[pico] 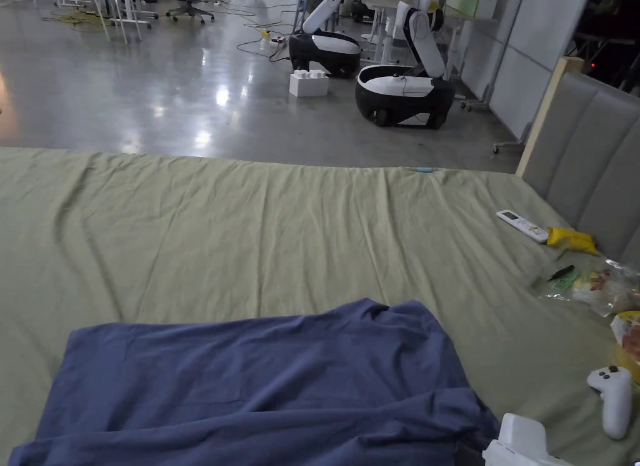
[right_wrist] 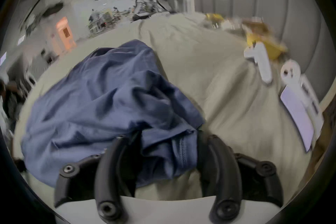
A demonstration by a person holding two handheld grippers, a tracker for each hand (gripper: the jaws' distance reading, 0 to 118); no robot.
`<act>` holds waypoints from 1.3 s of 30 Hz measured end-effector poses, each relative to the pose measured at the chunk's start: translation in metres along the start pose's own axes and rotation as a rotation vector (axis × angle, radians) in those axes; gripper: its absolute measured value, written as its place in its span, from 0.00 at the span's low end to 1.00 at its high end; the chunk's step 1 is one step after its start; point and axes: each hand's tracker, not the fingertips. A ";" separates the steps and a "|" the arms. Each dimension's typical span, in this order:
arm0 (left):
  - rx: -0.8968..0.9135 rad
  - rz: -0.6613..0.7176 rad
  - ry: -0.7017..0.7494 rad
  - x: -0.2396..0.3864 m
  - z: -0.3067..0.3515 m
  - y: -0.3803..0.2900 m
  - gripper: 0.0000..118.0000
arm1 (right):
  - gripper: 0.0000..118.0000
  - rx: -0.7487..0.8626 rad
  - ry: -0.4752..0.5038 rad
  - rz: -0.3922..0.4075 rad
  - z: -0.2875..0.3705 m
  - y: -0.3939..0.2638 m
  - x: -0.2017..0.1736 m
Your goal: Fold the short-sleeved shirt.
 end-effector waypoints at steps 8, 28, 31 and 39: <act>0.043 0.150 -0.085 -0.023 0.028 0.018 0.08 | 0.07 0.067 -0.037 -0.034 0.035 0.012 -0.019; 0.051 0.128 -0.058 -0.036 0.090 -0.072 0.37 | 0.21 0.002 0.023 -0.141 0.152 -0.106 0.023; 0.054 0.122 -0.028 -0.038 0.100 -0.075 0.80 | 0.67 -0.015 0.037 -0.153 0.153 -0.115 0.035; 0.449 0.029 -0.017 -0.028 0.213 -0.045 0.78 | 0.67 0.318 0.161 -0.078 0.255 -0.073 0.032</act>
